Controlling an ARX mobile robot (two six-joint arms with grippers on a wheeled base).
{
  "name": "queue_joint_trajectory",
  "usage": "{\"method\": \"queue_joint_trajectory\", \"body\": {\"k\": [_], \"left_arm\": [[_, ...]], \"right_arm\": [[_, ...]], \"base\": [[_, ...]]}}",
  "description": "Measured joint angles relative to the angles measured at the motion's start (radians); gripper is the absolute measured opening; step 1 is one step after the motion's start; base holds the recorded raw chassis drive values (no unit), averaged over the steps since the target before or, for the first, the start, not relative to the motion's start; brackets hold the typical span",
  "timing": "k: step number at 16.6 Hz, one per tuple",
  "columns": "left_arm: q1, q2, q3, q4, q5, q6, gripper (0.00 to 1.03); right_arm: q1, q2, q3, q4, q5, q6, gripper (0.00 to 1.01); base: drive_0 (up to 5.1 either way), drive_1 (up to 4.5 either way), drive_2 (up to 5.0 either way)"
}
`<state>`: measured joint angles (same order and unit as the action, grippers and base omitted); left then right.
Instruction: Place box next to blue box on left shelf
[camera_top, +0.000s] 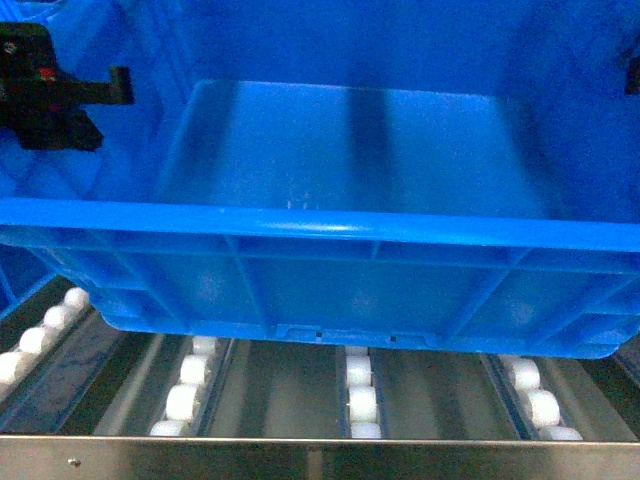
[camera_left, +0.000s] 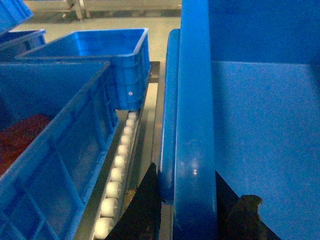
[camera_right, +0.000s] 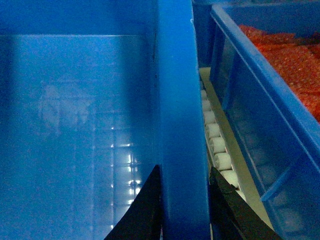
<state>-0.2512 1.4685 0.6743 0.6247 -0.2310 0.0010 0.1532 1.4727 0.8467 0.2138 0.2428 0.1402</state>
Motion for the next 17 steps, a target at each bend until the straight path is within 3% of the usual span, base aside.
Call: {"method": "queue_joint_trajectory", "body": {"k": [4,7,10,14,16,17], "left_arm": [[-0.024,0.158,0.077,-0.037,-0.031,-0.027,0.17],[-0.012,0.245,0.148,-0.085,-0.018,-0.074,0.17],[-0.002,0.271,0.219,-0.213,-0.033,-0.09,0.17],[0.016,0.271,0.277,-0.399,-0.019,-0.098,0.16],[0.017,0.29,0.28,-0.334,-0.013,-0.098,0.17],[0.018,0.305,0.278,-0.256,-0.005,-0.099,0.28]], "right_arm": [[-0.058,0.219,0.143,-0.067,-0.101,-0.006,0.2],[-0.057,0.315,0.208,-0.033,-0.093,-0.03,0.2],[-0.055,0.36,0.292,-0.126,-0.094,-0.032,0.2],[-0.041,0.361,0.319,-0.224,-0.129,0.019,0.2],[-0.035,0.361,0.321,-0.202,-0.117,0.025,0.24],[-0.035,0.361,0.316,-0.154,-0.117,0.057,0.35]], "base": [[0.0,0.0,0.0],[0.0,0.0,0.0],[0.0,0.0,0.0],[0.0,0.0,0.0],[0.0,0.0,0.0],[0.0,0.0,0.0]]}}
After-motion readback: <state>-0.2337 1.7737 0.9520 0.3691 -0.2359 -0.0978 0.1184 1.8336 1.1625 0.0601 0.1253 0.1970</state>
